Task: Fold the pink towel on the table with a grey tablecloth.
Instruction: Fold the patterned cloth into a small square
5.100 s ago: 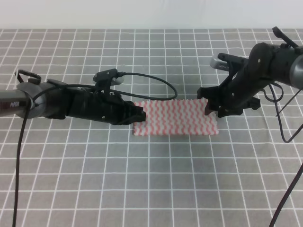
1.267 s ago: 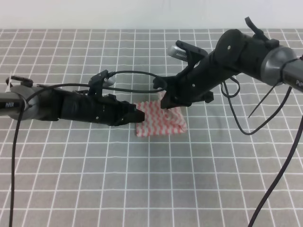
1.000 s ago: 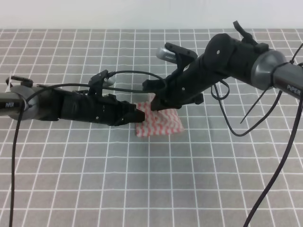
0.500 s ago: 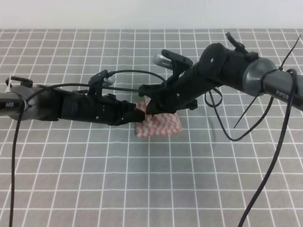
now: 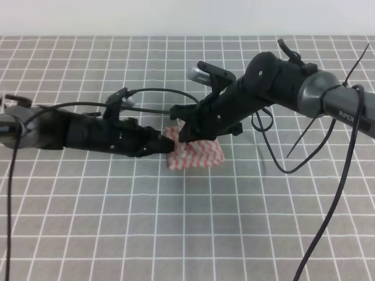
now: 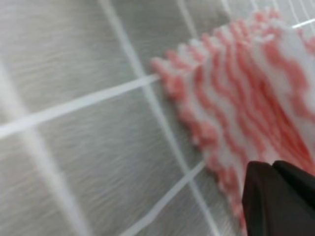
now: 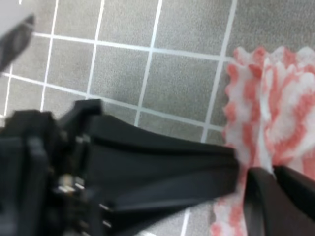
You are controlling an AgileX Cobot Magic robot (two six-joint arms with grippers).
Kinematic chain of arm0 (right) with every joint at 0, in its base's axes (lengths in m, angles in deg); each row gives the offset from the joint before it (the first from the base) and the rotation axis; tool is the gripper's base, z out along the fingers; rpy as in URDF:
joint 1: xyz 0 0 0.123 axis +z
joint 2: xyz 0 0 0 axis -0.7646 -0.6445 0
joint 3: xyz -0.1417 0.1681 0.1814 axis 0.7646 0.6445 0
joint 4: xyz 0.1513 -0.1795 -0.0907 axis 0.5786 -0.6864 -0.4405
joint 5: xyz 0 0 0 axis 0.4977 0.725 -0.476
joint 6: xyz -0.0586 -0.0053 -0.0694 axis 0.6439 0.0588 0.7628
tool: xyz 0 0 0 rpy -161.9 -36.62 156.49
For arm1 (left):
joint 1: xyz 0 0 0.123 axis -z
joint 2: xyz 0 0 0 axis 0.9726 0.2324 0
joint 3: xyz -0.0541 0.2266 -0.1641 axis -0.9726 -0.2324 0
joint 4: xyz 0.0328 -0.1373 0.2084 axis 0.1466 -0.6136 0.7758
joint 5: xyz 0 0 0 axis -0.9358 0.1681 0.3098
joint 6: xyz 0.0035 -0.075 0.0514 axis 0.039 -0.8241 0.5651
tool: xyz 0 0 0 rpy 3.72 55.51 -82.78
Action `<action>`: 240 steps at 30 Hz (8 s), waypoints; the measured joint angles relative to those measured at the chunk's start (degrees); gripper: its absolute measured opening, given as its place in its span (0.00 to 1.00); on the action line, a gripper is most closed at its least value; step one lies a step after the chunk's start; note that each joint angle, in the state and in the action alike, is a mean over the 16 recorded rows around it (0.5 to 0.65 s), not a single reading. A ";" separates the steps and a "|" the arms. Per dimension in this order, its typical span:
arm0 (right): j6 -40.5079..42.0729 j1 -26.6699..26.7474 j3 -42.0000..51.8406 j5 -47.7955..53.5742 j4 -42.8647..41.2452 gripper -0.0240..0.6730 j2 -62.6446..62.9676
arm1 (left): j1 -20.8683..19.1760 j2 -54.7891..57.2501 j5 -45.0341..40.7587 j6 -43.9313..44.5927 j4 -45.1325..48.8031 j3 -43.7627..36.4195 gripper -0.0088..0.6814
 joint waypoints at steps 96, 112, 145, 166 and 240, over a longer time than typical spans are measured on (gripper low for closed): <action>2.79 0.28 -2.15 1.79 1.67 0.27 -1.78 | -1.58 -3.02 4.70 -0.24 5.28 -0.02 0.01; 2.71 -3.78 -5.62 7.91 -1.13 0.36 -1.79 | 0.87 -3.25 6.99 0.62 4.02 0.33 0.01; 2.57 -4.60 -5.69 17.59 -7.19 0.26 -1.69 | 5.89 -3.28 6.47 -10.88 16.86 7.29 0.01; 2.49 -4.55 -5.70 20.26 -7.46 0.21 -2.88 | 6.36 -3.34 14.27 -8.78 17.98 8.82 0.01; 1.26 -5.17 -10.81 3.22 -4.34 0.01 -7.87 | 6.38 -3.47 9.37 -19.29 33.74 10.67 0.01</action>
